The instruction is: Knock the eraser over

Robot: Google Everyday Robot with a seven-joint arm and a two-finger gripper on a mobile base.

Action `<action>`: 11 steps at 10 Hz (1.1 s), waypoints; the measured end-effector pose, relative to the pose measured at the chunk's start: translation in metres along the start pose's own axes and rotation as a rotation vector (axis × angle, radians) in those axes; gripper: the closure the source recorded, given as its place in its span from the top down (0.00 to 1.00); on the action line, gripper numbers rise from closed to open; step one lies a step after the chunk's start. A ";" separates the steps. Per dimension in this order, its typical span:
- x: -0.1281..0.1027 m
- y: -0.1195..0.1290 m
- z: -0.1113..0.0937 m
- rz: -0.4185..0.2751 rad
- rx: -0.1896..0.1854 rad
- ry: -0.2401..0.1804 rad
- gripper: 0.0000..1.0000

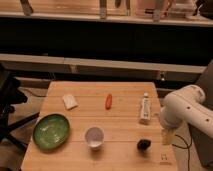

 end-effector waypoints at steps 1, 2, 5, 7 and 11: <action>-0.001 0.001 0.002 -0.006 -0.001 -0.002 0.80; -0.003 0.002 0.003 -0.012 -0.002 -0.002 0.80; -0.005 0.005 0.007 -0.023 -0.008 -0.005 0.80; -0.005 0.007 0.009 -0.031 -0.011 -0.007 0.77; -0.006 0.011 0.013 -0.045 -0.016 -0.013 0.73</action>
